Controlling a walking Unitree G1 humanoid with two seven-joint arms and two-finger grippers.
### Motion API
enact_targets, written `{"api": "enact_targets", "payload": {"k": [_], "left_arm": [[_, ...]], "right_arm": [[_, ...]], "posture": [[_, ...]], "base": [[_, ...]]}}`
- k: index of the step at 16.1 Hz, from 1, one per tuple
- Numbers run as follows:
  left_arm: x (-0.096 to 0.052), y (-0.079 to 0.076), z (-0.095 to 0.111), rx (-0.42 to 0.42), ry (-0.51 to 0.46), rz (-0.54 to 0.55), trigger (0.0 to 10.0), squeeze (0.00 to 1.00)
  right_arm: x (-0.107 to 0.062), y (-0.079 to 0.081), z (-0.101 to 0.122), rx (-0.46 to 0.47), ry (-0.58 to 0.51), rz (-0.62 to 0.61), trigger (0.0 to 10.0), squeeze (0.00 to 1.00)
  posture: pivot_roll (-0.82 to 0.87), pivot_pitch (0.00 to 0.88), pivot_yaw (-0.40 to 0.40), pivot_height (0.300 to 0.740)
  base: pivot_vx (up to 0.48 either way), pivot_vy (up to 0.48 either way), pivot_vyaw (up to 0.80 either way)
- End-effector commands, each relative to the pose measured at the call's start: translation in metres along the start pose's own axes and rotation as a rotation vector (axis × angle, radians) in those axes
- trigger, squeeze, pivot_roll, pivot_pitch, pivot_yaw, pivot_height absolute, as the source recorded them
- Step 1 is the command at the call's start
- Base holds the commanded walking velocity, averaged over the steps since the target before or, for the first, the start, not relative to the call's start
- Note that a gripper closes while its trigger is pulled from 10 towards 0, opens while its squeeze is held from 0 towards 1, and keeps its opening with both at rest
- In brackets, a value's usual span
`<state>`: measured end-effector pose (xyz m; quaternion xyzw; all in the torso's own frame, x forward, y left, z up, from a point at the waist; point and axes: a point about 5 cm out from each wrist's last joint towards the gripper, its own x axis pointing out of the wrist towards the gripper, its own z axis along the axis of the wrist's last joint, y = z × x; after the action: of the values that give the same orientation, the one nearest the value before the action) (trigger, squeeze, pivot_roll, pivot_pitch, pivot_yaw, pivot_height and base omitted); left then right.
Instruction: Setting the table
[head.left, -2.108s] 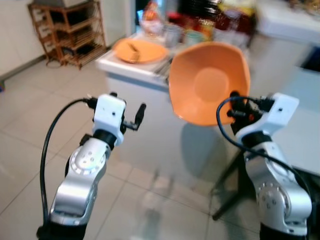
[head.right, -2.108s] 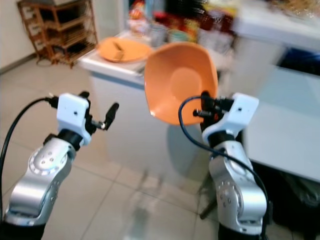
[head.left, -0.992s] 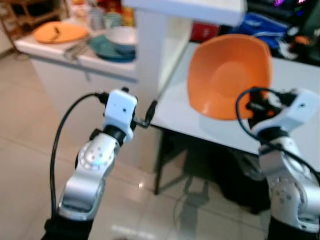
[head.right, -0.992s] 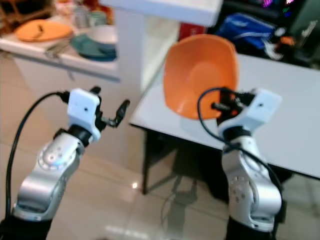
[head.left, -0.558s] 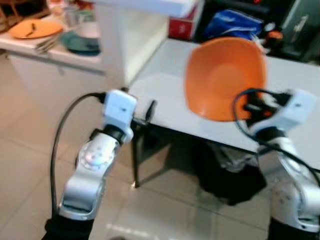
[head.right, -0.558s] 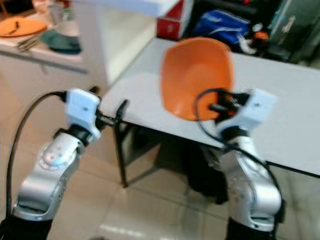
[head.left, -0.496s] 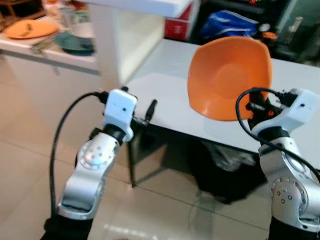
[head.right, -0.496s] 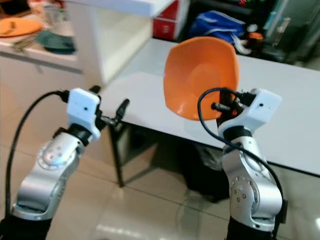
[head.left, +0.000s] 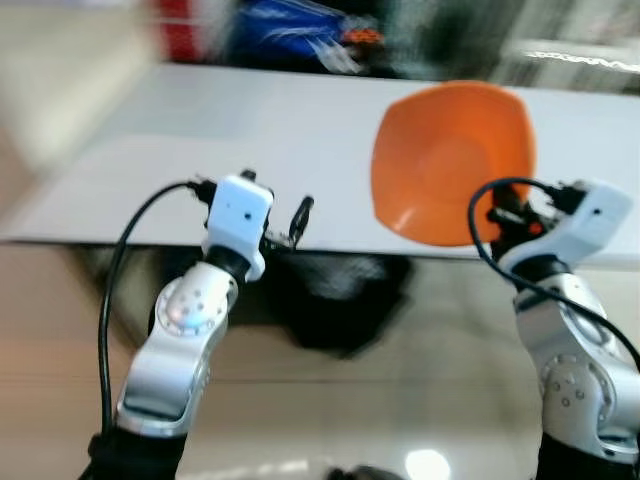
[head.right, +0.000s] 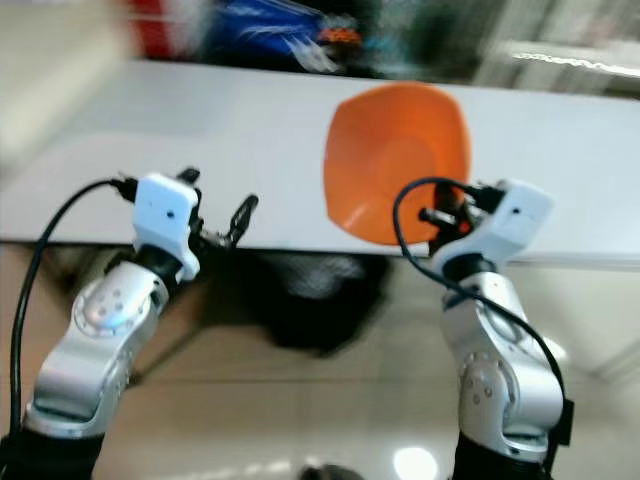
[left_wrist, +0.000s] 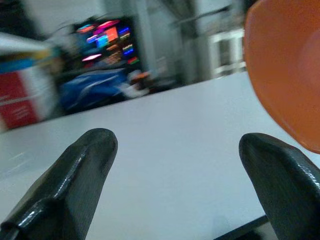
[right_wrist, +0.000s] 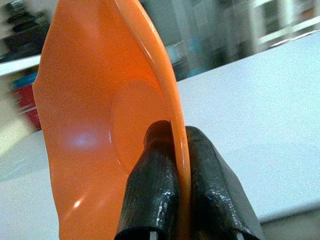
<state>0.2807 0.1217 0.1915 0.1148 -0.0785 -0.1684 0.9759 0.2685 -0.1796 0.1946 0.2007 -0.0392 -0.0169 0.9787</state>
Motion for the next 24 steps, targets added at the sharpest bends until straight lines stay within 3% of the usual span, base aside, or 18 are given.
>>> {"api": "enact_targets", "payload": {"k": [1, 6, 7, 8, 12, 24], "left_arm": [[-0.0010, 0.0033, -0.0006, 0.008, 0.005, 0.010, 10.0, 0.00], [0.0021, 0.0049, 0.0016, -0.020, 0.004, 0.034, 10.0, 0.00], [0.0030, 0.0049, 0.0008, -0.060, 0.010, 0.026, 10.0, 0.00], [0.0034, 0.0048, 0.0020, -0.050, 0.003, 0.020, 10.0, 0.00], [0.0039, 0.0032, 0.0033, -0.073, -0.001, 0.011, 10.0, 0.00], [0.0048, 0.0038, 0.0047, -0.073, -0.004, -0.003, 10.0, 0.00]], "right_arm": [[-0.0007, 0.0092, 0.0067, 0.019, -0.033, 0.044, 10.0, 0.00], [0.0014, 0.0065, 0.0042, 0.011, -0.006, 0.019, 10.0, 0.00], [0.0018, 0.0049, 0.0044, 0.004, -0.002, 0.009, 10.0, 0.00], [0.0010, 0.0056, 0.0058, 0.042, -0.014, 0.028, 10.0, 0.00], [0.0029, 0.0009, 0.0054, 0.010, -0.005, -0.011, 10.0, 0.00], [0.0029, 0.0070, -0.0010, 0.046, 0.050, 0.033, 10.0, 0.00]], "posture": [[-0.02, 0.000, -0.026, 0.740], [-0.02, 0.000, -0.027, 0.740], [-0.02, 0.000, -0.030, 0.740], [-0.02, 0.000, -0.030, 0.740], [-0.02, 0.000, -0.032, 0.740], [-0.02, 0.000, -0.035, 0.740]], "base": [[0.000, -0.480, -0.74], [0.000, -0.096, -0.27], [0.000, 0.000, 0.00], [0.000, 0.000, 0.00], [0.312, 0.000, 0.00], [0.357, 0.000, 0.00]]}}
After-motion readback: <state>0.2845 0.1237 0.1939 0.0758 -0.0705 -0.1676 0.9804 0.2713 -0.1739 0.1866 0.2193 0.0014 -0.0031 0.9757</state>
